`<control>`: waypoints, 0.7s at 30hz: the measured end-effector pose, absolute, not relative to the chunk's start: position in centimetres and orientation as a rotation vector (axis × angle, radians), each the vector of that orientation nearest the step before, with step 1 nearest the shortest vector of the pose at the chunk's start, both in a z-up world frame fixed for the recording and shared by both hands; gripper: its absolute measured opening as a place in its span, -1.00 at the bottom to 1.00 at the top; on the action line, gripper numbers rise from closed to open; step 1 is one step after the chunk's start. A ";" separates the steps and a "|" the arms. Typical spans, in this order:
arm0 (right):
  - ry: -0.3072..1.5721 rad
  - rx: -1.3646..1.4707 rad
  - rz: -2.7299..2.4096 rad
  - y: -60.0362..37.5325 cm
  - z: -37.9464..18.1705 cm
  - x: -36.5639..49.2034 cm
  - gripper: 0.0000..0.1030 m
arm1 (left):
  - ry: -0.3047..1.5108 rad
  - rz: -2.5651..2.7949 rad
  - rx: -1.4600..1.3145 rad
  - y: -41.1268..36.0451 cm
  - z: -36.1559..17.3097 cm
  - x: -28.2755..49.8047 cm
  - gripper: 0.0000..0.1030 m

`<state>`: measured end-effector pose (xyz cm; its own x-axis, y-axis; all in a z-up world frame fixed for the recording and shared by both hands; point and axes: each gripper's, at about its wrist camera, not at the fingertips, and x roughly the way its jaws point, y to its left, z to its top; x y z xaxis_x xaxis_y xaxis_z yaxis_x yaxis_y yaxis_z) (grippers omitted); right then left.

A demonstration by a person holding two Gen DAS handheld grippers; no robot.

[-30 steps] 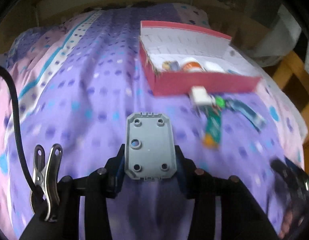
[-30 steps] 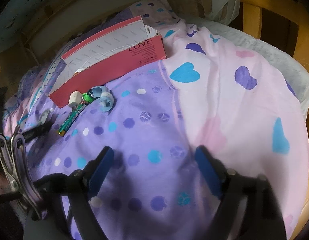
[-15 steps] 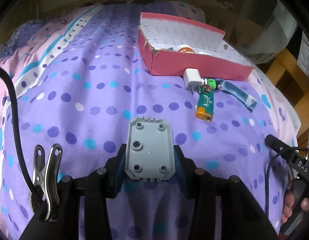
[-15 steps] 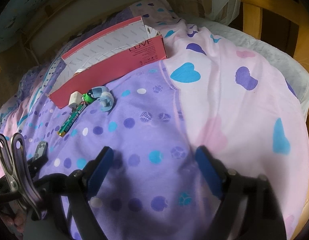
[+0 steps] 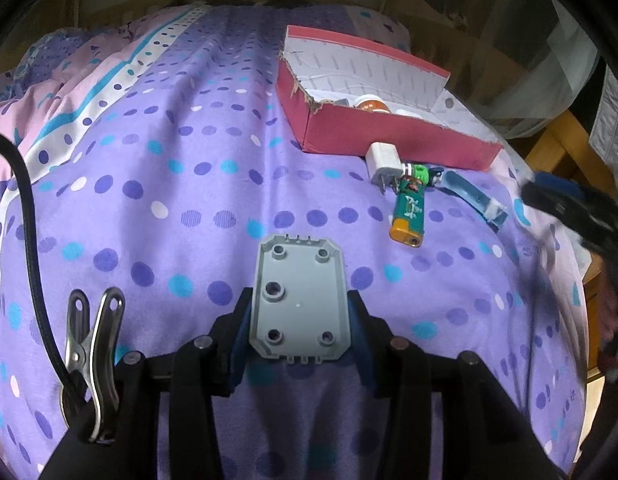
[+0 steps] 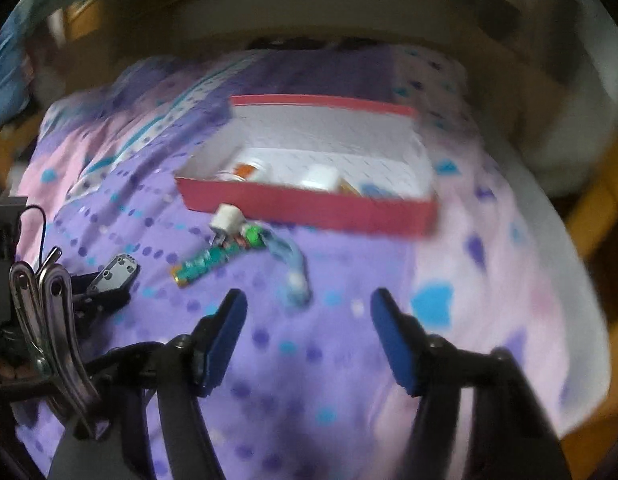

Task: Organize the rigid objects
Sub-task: 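Grasp the blue curved piece with the right tool while the left tool holds the plate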

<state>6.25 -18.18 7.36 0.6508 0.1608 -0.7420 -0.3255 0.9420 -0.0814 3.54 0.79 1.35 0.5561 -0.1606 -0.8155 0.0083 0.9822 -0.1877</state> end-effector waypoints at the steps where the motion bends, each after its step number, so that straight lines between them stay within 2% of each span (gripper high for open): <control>1: 0.823 -0.230 0.290 -17.8 7.2 7.1 0.29 | 0.978 -0.101 -0.172 0.8 1.3 3.5 -0.11; 6: 0.904 -0.218 0.387 -16.2 4.1 10.9 0.29 | 0.978 -0.103 -0.174 0.9 1.3 3.6 -0.11; 7: 0.924 -0.214 0.387 -15.9 3.1 11.6 0.20 | 0.979 -0.103 -0.175 0.9 1.3 3.6 -0.11; 8: 0.953 -0.202 0.396 -15.8 2.0 12.2 -0.15 | 0.980 -0.104 -0.179 0.9 1.3 3.6 -0.11; 10: 0.981 -0.149 0.408 -16.2 0.5 12.9 -0.62 | 0.979 -0.106 -0.181 1.0 1.3 3.6 -0.11; 17: 0.893 -0.001 0.345 -20.5 2.7 8.6 -0.61 | 0.973 -0.105 -0.176 0.9 1.3 3.3 -0.11; 21: 0.943 0.090 0.302 -23.0 1.3 5.7 -0.61 | 0.969 -0.100 -0.171 0.9 1.3 3.3 -0.11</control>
